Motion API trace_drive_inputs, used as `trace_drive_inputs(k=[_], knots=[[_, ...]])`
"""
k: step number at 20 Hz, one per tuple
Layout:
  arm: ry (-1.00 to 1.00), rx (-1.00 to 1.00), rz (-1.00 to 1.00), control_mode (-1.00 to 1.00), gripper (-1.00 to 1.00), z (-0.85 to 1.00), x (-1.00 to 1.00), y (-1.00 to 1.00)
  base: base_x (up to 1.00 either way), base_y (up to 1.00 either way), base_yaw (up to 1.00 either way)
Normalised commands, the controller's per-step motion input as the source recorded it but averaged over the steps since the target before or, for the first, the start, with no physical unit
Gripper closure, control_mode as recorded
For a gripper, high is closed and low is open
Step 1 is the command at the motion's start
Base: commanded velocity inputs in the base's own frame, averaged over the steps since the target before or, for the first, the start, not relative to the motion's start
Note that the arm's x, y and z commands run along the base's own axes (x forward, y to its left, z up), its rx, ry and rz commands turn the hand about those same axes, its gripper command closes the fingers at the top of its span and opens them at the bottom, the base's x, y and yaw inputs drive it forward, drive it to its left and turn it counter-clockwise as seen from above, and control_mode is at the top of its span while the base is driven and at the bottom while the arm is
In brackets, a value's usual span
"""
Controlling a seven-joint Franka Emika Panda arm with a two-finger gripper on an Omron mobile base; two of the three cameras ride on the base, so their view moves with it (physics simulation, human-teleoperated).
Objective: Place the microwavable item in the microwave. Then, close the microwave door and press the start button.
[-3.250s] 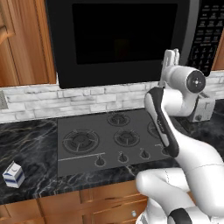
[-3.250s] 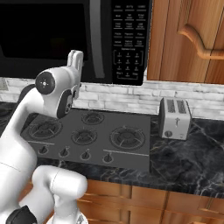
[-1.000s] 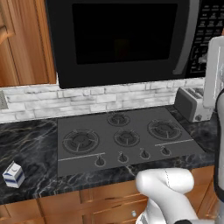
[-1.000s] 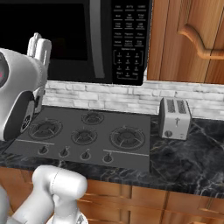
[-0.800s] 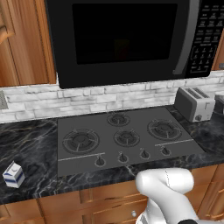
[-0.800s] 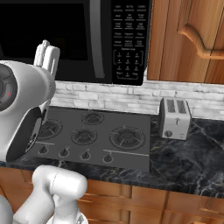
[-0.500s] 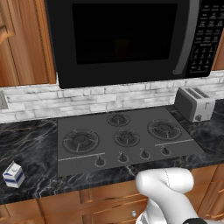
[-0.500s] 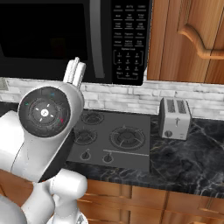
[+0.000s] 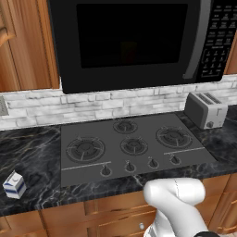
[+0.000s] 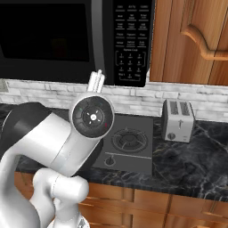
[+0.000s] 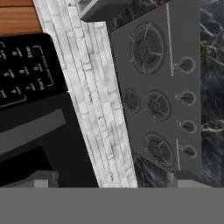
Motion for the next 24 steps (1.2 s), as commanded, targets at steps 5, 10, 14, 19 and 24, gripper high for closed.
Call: trace_drive_inputs(k=[5, 10, 14, 19, 24], knots=[[-0.01, 0.00, 0.00, -1.00, -1.00, -0.06, 0.54, 0.01, 0.00, 0.00, 0.00], [-0.10, 0.00, 0.00, -1.00, -1.00, 0.10, 0.42, 0.00, 0.00, 0.00, 0.00], [-0.06, 0.00, 0.00, -1.00, -1.00, 0.00, 0.47, 0.00, 0.00, 0.00, 0.00], [-0.02, 0.00, 0.00, -1.00, -1.00, 0.00, 0.37, 0.00, 0.00, 0.00, 0.00], [0.00, 0.00, 0.00, -1.00, -1.00, 0.00, 0.29, -0.07, 0.00, 0.00, 0.00]])
